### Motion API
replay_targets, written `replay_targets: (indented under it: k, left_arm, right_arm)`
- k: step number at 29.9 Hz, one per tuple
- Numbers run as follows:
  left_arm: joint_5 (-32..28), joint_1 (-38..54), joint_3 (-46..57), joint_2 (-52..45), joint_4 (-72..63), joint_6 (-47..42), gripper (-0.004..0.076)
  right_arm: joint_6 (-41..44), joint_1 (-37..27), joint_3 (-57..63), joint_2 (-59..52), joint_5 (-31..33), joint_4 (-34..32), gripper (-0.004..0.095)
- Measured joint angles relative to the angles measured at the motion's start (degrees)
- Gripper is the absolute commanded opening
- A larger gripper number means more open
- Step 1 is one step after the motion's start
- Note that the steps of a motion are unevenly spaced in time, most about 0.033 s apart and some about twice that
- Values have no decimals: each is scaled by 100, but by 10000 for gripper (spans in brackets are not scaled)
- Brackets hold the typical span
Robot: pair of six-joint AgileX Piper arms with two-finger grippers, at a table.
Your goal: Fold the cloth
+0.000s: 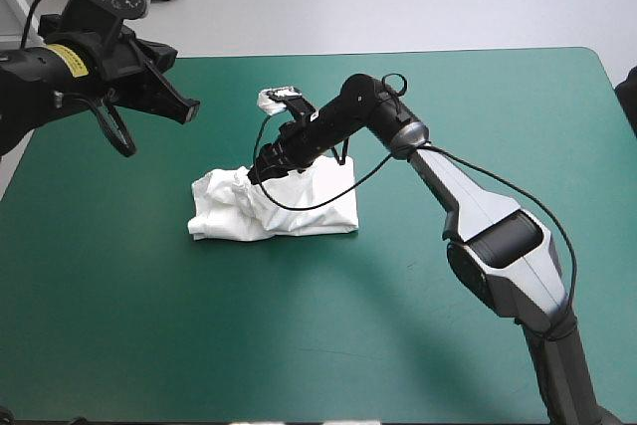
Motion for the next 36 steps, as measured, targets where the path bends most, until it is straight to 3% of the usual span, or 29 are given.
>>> replay_targets:
  k: [8,14,18,26,36]
  left_arm:
    - [0,0,0,-243,258,-47,-22]
    - [0,0,0,-500,957,-153,-21]
    - [0,0,-2,-597,1434,-276,33]
    - [-5,0,545,-576,1784,-341,313]
    - [-5,0,701,-570,1800,-405,337]
  right_arm:
    - [926,-317,-582,-317,316,-1767,489]
    - [1246,-515,302,-1217,324,-2617,489]
    - [1325,-607,1301,-1879,354,-2774,490]
    - [1307,-869,2294,-1891,350,-2528,545]
    - [981,-1101,2307,-963,-103,-1646,545]
